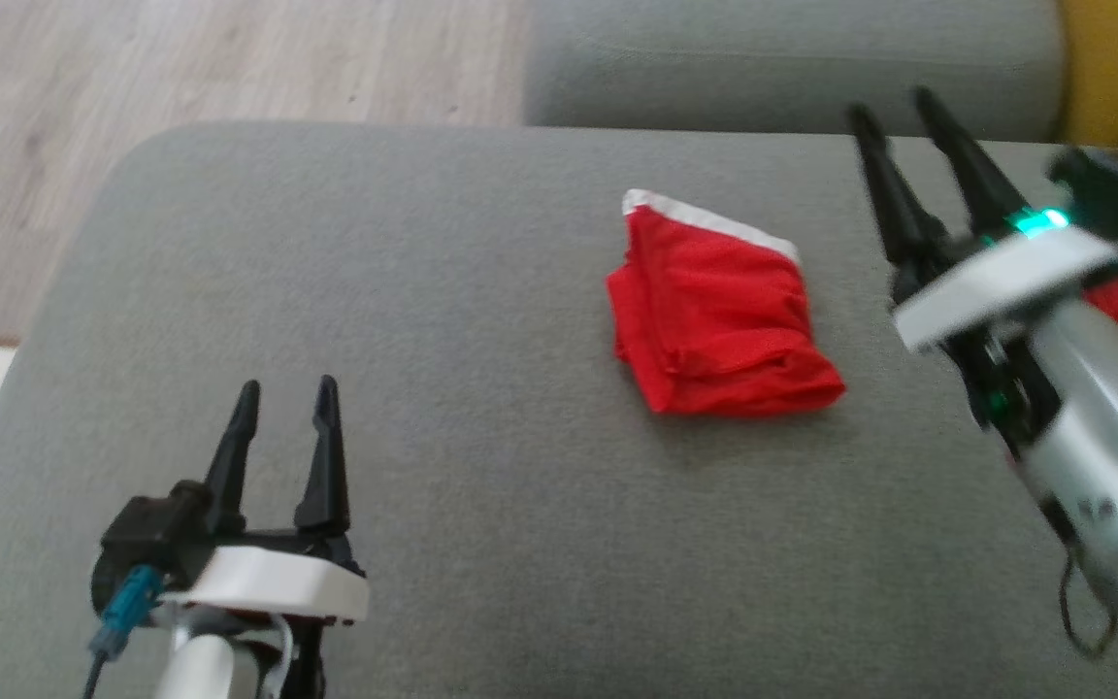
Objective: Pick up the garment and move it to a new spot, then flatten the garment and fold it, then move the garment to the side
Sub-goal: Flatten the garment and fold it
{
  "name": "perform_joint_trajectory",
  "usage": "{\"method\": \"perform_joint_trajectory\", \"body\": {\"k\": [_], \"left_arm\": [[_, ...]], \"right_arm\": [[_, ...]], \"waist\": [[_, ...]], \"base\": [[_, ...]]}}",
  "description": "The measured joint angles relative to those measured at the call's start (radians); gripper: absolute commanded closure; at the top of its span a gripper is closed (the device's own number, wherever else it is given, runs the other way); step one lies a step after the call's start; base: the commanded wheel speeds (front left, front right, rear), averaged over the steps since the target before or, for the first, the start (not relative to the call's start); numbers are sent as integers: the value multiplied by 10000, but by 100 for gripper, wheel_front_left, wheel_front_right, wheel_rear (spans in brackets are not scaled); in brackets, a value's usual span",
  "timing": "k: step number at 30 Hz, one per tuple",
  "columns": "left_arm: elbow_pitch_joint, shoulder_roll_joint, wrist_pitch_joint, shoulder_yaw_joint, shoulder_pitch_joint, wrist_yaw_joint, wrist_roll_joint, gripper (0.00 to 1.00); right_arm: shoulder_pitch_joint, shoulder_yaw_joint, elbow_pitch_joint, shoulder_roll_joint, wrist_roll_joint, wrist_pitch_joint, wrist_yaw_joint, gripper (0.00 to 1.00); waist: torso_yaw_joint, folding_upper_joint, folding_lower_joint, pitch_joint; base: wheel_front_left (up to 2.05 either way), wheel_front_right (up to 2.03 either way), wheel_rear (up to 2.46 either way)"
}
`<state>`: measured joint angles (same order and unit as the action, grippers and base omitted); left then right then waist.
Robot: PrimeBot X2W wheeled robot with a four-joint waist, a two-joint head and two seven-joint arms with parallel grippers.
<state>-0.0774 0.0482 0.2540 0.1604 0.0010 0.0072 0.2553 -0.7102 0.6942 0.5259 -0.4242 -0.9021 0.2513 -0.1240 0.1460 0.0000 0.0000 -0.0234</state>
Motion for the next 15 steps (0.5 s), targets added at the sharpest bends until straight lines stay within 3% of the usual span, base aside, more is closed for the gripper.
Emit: {"method": "perform_joint_trajectory", "body": {"k": [7,15], "left_arm": [[-169,19,0,-476,105,-347,-499,0],[-472,13,2,-527,102,-443,-970,0]], "right_arm": [[3102,-2635,-924,334,2539,10,0,0],[4933,-4337,-1304,1478,4750,12,0,0]], "waist": [[-672,0,0,359],[-1114,0,0,473]], "base": [[0,0,0],[0,0,0]]}}
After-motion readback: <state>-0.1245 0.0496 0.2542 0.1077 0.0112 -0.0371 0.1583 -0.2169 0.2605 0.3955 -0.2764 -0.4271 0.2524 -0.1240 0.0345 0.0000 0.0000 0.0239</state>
